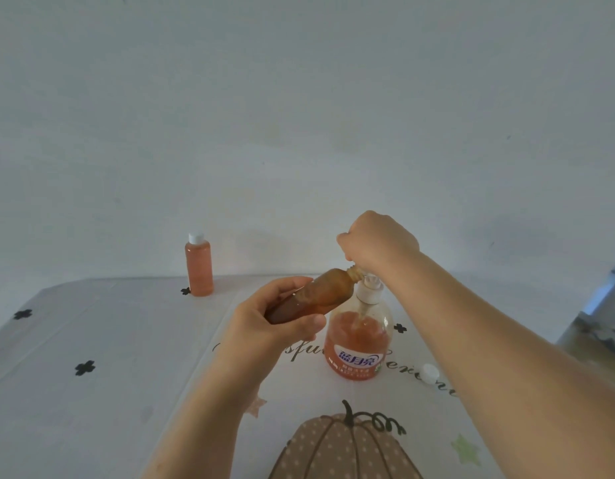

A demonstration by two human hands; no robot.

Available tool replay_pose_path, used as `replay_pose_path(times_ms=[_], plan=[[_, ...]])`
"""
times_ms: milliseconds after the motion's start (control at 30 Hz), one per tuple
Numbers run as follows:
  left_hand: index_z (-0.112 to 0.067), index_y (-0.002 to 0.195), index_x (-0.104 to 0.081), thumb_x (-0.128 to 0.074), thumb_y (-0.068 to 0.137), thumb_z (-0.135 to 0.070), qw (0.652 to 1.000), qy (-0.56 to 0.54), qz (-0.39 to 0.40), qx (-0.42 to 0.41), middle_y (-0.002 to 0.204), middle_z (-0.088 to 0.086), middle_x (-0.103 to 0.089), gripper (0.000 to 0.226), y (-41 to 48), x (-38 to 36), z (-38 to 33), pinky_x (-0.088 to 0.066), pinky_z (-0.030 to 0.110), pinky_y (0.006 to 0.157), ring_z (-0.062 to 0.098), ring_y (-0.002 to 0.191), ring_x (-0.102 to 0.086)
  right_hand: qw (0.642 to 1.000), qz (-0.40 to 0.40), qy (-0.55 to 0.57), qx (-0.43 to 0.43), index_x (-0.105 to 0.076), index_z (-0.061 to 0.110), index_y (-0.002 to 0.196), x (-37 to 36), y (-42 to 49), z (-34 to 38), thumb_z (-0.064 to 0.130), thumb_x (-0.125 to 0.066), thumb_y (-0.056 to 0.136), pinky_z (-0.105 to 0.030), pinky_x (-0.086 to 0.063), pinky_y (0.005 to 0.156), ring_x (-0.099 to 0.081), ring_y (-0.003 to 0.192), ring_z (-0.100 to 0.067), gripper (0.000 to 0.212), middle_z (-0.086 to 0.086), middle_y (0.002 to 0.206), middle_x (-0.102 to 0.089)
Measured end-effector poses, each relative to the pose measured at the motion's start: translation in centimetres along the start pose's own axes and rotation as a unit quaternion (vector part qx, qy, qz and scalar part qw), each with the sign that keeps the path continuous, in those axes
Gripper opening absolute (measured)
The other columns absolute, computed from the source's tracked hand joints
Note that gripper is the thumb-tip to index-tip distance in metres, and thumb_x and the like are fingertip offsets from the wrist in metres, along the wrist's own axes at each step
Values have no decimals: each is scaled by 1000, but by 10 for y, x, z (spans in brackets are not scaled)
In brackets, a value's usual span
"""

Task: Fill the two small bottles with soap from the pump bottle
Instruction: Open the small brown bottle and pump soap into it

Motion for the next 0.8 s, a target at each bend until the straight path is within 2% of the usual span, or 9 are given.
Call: replay_pose_path(times_ms=[100, 367, 533, 633, 800], plan=[[-17, 108, -71, -80, 72, 2, 1000, 1, 2, -1, 96, 3, -76, 41, -1, -1, -1, -60, 42, 80, 26, 82, -71, 1000, 4, -3, 2, -66, 12, 82, 0, 0, 1, 14, -52, 87, -24, -33, 54, -51, 58, -21, 16, -3, 72, -62], [-19, 107, -72, -80, 72, 2, 1000, 11, -2, 4, 96, 2, -76, 42, -1, 0, -2, -59, 40, 80, 27, 83, -71, 1000, 2, -7, 5, -62, 12, 77, -3, 2, 1, 14, -50, 88, -24, -33, 53, -51, 59, -21, 16, -3, 74, -63], [-23, 104, -72, -82, 70, -1, 1000, 27, -2, 13, 93, 3, -75, 42, -1, 3, -2, -59, 31, 75, 20, 73, -71, 1000, 6, 7, -3, -68, 11, 87, -12, 5, -2, 16, -50, 87, -25, -35, 55, -59, 71, -25, 18, -5, 88, -71], [-23, 105, -72, -81, 70, -1, 999, 33, 0, 22, 92, 3, -75, 42, -1, 4, -2, -56, 25, 70, 19, 72, -71, 1000, 18, 13, -9, -70, 11, 89, -16, 5, -3, 16, -51, 87, -25, -35, 55, -59, 71, -25, 19, -5, 89, -72], [-25, 106, -71, -81, 72, -4, 998, 49, 14, 33, 93, -1, -75, 42, -1, 2, -2, -58, 30, 76, 20, 77, -72, 1000, 17, 24, -8, -69, 10, 89, -15, 4, -4, 15, -51, 87, -25, -35, 55, -56, 68, -24, 19, -5, 84, -69]])
Point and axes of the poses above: each hand's wrist, its own y-axis towards the middle knuckle, its own x-axis out of the back of the hand, z = x × y, the point moved 1 cm from there along y, towards the middle knuckle
